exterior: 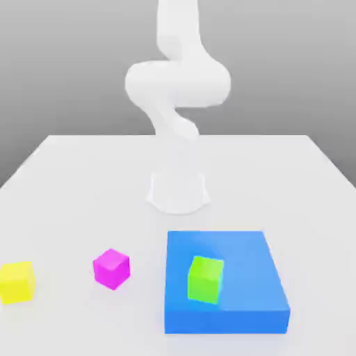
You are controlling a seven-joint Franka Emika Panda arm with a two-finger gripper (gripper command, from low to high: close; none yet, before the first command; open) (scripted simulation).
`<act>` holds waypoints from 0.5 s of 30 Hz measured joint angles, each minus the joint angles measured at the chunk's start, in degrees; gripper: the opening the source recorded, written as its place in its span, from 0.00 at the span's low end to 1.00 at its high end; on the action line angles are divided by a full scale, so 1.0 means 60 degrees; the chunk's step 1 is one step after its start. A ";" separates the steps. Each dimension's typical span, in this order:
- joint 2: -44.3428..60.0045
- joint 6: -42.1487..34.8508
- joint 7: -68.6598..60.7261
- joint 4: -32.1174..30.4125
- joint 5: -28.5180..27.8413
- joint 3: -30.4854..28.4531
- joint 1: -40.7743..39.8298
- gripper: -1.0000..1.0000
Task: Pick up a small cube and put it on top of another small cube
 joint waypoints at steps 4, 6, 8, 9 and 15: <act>0.1440 0.0258 -0.0608 0.0289 0.0092 0.0149 0.0479 0.50; 0.2134 0.0380 -0.0899 0.0429 0.0132 0.0254 0.0680 0.50; 0.2826 0.0508 -0.1180 0.0567 0.0160 0.0363 0.0884 0.50; 0.3171 0.0571 -0.1316 0.0636 0.0167 0.0422 0.0983 0.50; 0.5246 0.0948 -0.2047 0.1051 0.0094 0.0865 0.1504 0.50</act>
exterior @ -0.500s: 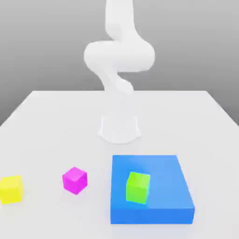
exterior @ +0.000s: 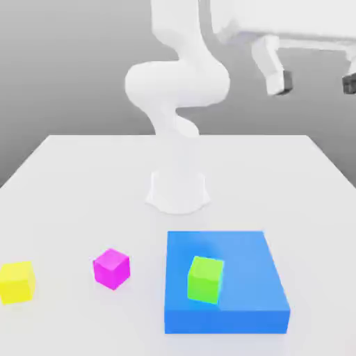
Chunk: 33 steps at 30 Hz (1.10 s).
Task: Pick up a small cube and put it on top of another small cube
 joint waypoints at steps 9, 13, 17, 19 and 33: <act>0.3141 0.0560 -0.0763 0.0624 -0.0598 0.0533 0.0983 0.50; 0.4551 0.0792 -0.1002 0.0907 -0.1023 0.0707 0.1405 0.50; 0.5966 0.1012 -0.1214 0.1195 -0.1489 0.0815 0.1900 0.50; 0.6662 0.1391 -0.1174 0.1348 -0.1690 0.0729 0.2070 0.50; 0.6384 0.1191 -0.1241 0.1225 -0.1618 0.0693 0.2056 0.00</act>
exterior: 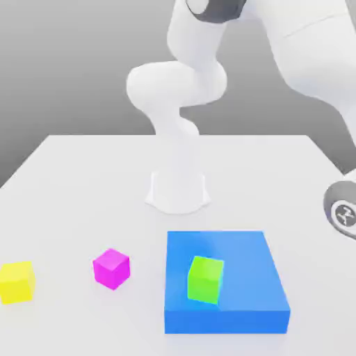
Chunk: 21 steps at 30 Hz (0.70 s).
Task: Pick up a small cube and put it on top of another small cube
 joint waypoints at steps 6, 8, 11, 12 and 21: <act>-0.2032 -0.0018 0.0736 -0.1825 -0.0585 -0.1478 -0.0883 0.00; -0.2684 0.0032 0.0998 -0.2471 -0.0792 -0.1972 -0.1227 0.00; -0.3693 0.0127 0.1377 -0.3501 -0.1082 -0.2700 -0.1840 0.00; -0.4050 0.0168 0.1498 -0.3875 -0.1169 -0.2950 -0.2257 0.00; -0.6788 0.0770 0.1757 -0.7263 -0.0803 -0.4268 -0.4742 0.00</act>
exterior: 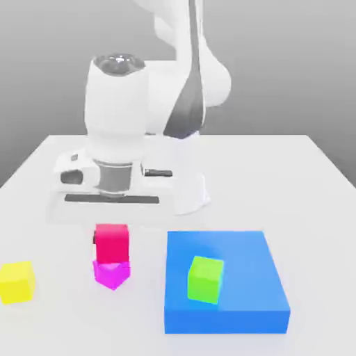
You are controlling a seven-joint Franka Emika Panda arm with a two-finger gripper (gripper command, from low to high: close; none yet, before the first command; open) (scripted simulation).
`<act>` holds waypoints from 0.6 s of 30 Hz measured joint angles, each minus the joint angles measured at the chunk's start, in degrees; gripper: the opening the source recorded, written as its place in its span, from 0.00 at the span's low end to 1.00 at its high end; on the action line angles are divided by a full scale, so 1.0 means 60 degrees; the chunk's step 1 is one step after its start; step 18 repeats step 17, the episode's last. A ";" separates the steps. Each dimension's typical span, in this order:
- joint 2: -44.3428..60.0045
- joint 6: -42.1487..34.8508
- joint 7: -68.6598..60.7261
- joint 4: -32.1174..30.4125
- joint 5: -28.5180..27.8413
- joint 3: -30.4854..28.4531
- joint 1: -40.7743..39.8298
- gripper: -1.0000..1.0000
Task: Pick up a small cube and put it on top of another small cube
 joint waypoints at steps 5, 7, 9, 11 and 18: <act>-0.0228 0.0595 -0.0377 -0.0942 0.0808 -0.0674 -0.0096 0.00; 0.0135 0.0955 -0.0589 -0.0951 0.1124 -0.0745 0.0037 0.00; 0.0551 0.1361 -0.0793 -0.0946 0.1427 -0.0852 0.0217 0.00; 0.1002 0.1801 -0.1025 -0.0945 0.1757 -0.0938 0.0379 0.00; 0.1942 0.2721 -0.1536 -0.0970 0.2494 -0.0836 0.0492 1.00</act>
